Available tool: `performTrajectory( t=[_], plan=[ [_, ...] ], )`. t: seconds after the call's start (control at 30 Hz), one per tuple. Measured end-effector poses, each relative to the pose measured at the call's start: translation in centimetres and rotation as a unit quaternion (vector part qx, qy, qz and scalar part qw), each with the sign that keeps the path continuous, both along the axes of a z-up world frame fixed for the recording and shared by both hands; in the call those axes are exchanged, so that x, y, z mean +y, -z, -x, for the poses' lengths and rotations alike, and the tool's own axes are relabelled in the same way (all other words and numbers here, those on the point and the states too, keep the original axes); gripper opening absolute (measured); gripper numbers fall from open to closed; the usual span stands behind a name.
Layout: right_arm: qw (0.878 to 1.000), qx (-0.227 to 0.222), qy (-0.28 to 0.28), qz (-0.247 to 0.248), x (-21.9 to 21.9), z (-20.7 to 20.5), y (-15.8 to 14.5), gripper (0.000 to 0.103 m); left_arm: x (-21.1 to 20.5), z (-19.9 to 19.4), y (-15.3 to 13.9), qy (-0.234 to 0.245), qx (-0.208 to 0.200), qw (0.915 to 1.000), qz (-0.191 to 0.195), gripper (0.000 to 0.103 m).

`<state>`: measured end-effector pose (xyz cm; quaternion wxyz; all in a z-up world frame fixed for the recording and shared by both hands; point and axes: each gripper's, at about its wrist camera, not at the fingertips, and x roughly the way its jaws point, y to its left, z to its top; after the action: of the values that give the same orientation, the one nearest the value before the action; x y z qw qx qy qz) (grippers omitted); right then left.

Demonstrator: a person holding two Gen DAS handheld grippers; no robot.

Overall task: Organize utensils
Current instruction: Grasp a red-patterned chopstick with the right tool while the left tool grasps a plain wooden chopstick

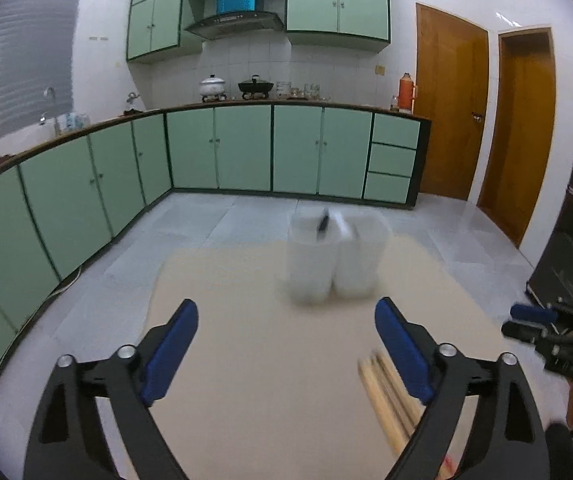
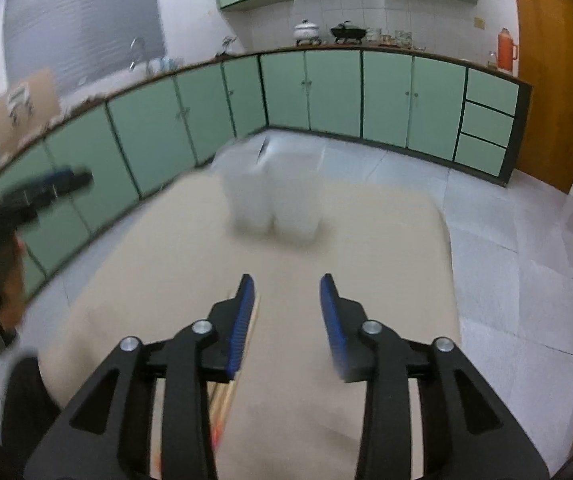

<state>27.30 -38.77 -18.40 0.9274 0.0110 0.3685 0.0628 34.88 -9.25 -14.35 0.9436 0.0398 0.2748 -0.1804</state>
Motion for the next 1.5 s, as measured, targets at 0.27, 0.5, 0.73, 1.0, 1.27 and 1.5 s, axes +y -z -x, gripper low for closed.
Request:
performTrajectory(
  t=[0.27, 0.5, 0.73, 1.0, 1.27, 1.5],
  plan=[
    [0.998, 0.050, -0.033, 0.030, 5.7, 9.0, 8.2, 0.036, -0.1, 13.4, 8.9, 0.037, 0.025, 0.9986, -0.027, 0.094],
    [0.997, 0.050, -0.047, 0.036, 6.6, 8.8, 10.1, 0.034, -2.9, 15.1, 13.3, 0.078, 0.061, 0.9932, -0.061, 0.092],
    [0.999, 0.047, -0.021, 0.009, 3.8, 7.6, 10.1, 0.022, -5.0, 14.7, 15.2, 0.087, 0.077, 0.9892, -0.090, 0.090],
    [0.999, 0.047, -0.017, -0.002, 3.2, 7.7, 10.2, 0.022, -6.3, 13.3, 15.9, 0.073, 0.073, 0.9882, -0.113, 0.088],
    [0.999, 0.041, -0.020, 0.010, 3.8, 7.5, 10.4, 0.029, -5.3, 12.6, 15.8, 0.067, 0.075, 0.9892, -0.107, 0.088],
    [0.999, 0.029, 0.034, 0.024, 3.7, 6.6, 10.4, 0.005, -5.4, 11.5, 15.7, 0.061, 0.071, 0.9922, -0.083, 0.017]
  ],
)
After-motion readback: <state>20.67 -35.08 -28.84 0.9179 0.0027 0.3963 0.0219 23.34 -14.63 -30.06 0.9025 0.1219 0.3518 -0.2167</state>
